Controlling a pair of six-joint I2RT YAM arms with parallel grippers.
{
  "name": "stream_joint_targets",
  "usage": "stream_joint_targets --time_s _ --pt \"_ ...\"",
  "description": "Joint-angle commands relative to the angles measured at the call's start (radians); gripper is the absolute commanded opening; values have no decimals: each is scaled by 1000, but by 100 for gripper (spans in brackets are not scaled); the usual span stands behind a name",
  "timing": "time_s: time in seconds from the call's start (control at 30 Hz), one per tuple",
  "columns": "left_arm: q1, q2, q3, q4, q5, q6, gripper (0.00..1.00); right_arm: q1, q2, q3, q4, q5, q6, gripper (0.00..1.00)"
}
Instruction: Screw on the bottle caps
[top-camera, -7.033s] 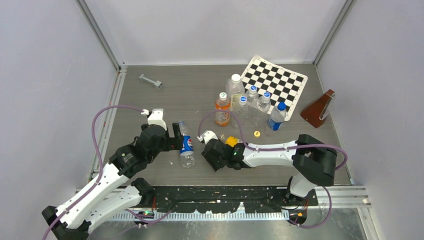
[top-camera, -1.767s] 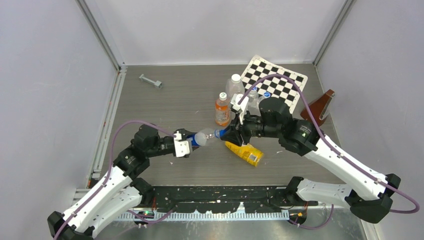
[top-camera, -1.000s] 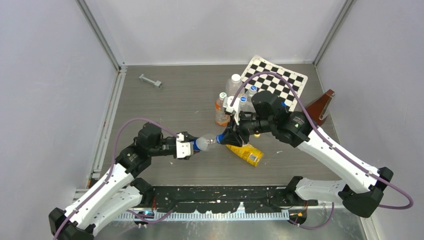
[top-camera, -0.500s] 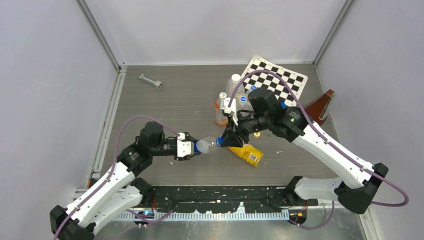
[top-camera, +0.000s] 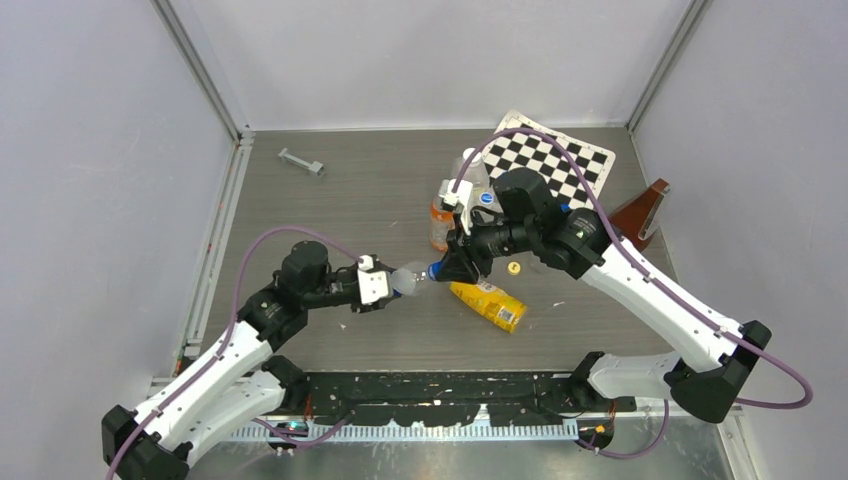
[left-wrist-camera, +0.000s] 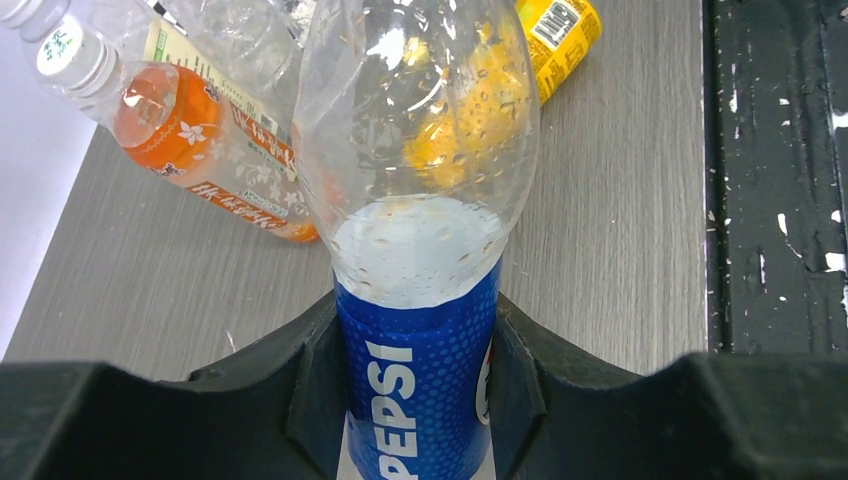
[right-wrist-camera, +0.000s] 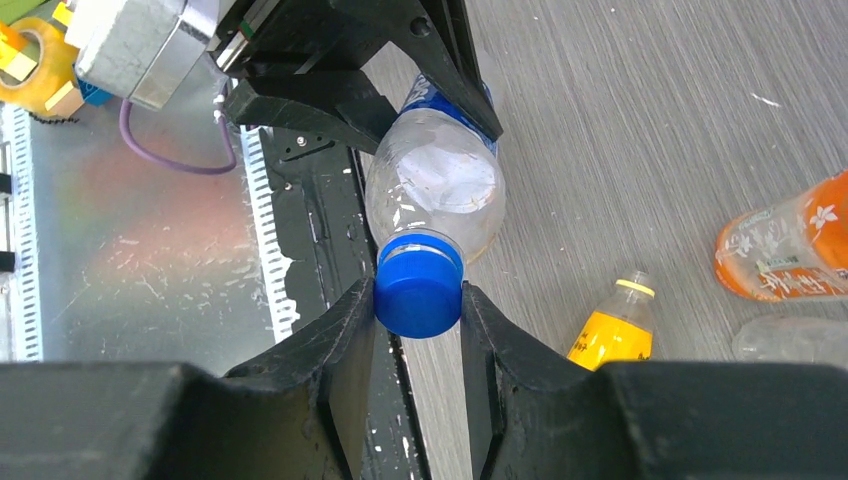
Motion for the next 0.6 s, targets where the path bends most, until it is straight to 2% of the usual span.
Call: stream_joint_targets --time_s 0.0,0.23,0.57 --pt "-19 9 104 132 -27 -33 12 9 33 32 -16 49 72 0" --pt "-43 11 134 79 -96 6 9 3 74 62 -18 82 217 0" --pt "-61 20 136 116 -189 -2 7 -15 114 57 27 196 502 0"
